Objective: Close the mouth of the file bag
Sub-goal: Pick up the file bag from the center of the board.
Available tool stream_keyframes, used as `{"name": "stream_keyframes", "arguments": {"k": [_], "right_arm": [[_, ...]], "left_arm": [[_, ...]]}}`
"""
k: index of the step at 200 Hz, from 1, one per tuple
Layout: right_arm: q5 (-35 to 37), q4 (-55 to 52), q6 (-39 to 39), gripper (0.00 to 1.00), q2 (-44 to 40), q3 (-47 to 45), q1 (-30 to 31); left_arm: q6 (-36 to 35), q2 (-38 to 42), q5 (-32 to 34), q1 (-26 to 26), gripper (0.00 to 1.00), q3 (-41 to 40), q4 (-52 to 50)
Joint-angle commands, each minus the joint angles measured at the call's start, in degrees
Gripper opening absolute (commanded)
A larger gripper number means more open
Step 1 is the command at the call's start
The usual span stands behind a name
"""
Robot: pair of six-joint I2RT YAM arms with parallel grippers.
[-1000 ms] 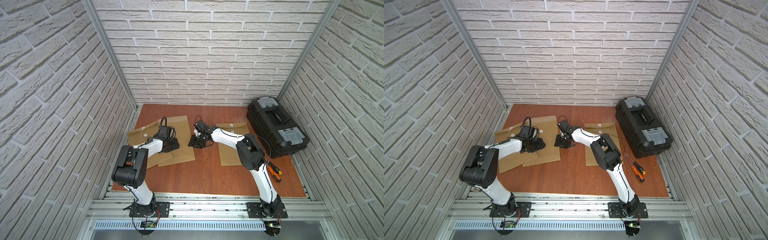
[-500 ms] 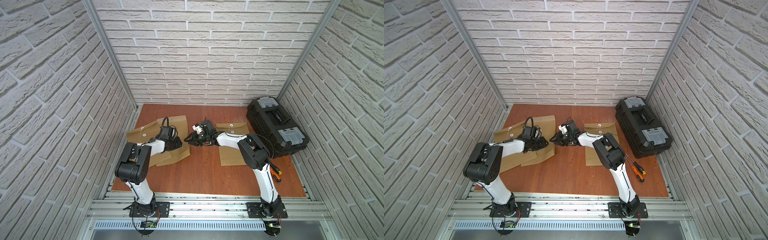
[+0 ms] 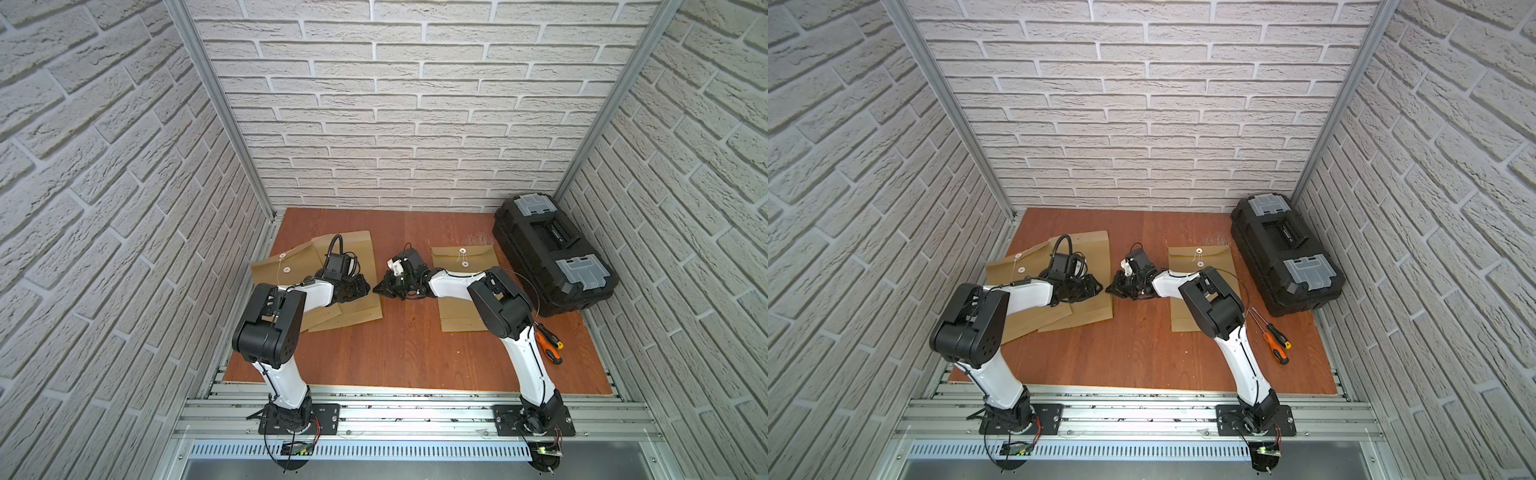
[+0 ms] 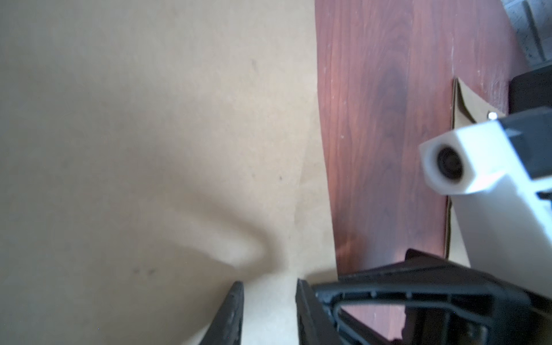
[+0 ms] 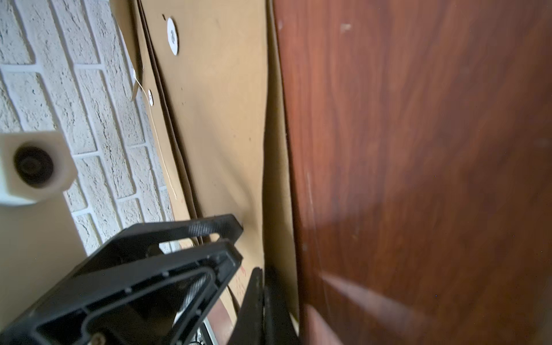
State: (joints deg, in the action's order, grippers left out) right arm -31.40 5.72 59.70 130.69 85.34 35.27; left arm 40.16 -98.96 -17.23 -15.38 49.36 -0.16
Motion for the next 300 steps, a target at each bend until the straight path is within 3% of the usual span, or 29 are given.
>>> {"name": "stream_keyframes", "arguments": {"k": [1,51,95,128,164,214,244,277,300], "right_arm": [[2.2,-4.8,-3.7,0.03,-6.2,1.3,0.4],[5.0,-19.2,-11.1,0.03,-26.3,-15.0,-3.4],[2.0,-24.6,-16.3,0.03,-39.4,-28.6,-9.3],[-2.8,-12.1,-11.3,0.03,-38.2,-34.2,-9.5],[-5.9,7.1,-4.0,0.07,-35.4,-40.0,-10.6],[-10.0,22.2,0.1,0.30,-28.1,-41.0,-11.1],[-10.0,33.1,5.8,0.36,-21.0,-39.7,-11.2],[-6.8,35.1,7.9,0.37,-18.9,-37.6,-11.0],[-4.4,32.1,7.9,0.30,-18.9,-35.9,-10.1]], "left_arm": [[-0.6,5.3,-0.6,1.5,0.34,-0.2,-7.1],[-2.7,12.0,0.9,1.0,0.47,4.0,-13.7],[-2.6,5.6,0.1,-3.6,0.54,5.7,-9.3],[-1.5,-2.9,-1.5,-7.4,0.47,8.5,-4.9],[-1.8,-9.1,-2.0,-7.6,0.37,7.9,-4.4],[-2.5,-11.0,-3.4,-7.7,0.30,7.3,-4.8],[-2.5,-11.9,-3.7,-7.7,0.28,6.7,-4.3],[-2.1,-12.8,-4.1,-7.7,0.26,6.0,-3.4],[-1.8,-12.9,-4.5,-8.1,0.25,6.3,-3.3]]}}
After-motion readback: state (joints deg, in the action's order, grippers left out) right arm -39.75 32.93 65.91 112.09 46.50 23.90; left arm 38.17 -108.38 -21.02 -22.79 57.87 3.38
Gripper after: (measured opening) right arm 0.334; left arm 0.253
